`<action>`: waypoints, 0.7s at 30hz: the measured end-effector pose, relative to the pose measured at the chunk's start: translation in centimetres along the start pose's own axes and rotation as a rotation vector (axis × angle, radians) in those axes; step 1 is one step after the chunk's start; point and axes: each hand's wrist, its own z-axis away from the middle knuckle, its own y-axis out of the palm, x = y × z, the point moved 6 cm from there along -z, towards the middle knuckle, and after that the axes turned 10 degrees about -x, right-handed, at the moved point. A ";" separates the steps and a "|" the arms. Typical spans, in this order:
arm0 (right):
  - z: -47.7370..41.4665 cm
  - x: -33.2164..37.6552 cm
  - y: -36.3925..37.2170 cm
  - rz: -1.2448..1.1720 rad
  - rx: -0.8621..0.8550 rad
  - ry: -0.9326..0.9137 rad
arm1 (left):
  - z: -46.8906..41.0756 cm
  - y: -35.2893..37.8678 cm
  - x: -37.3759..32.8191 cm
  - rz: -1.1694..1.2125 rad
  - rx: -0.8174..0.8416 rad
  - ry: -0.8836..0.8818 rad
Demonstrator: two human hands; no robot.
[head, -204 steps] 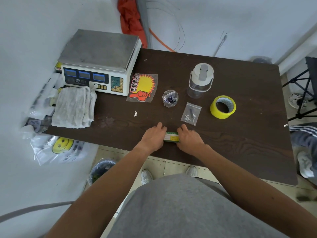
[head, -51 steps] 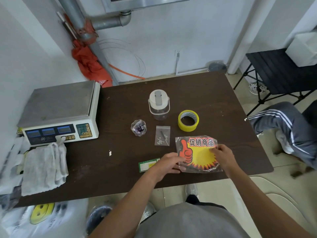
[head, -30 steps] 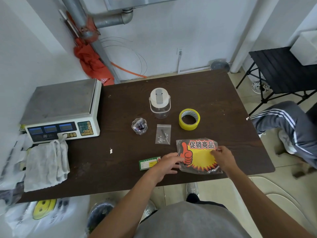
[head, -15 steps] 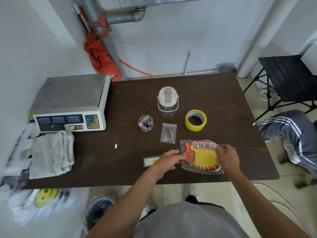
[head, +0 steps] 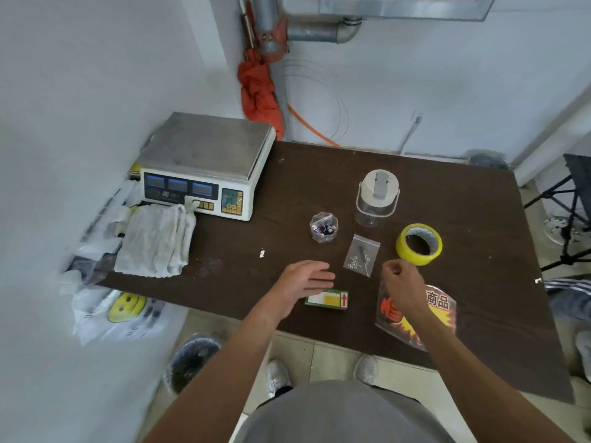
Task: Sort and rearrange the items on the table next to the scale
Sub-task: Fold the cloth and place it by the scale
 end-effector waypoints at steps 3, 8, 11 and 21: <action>0.4 3.2 2.0 0.019 0.046 -0.077 | -0.1 -3.9 0.1 0.089 -0.083 0.010; 1.9 8.6 5.5 0.068 0.174 -0.181 | -0.1 -10.1 0.4 0.188 -0.209 0.007; 3.2 11.9 7.8 0.120 0.218 -0.272 | -0.1 -14.3 0.5 0.137 -0.376 0.031; 8.9 19.0 20.0 0.177 0.737 -0.196 | 1.7 -31.7 -0.6 -0.321 -0.999 0.103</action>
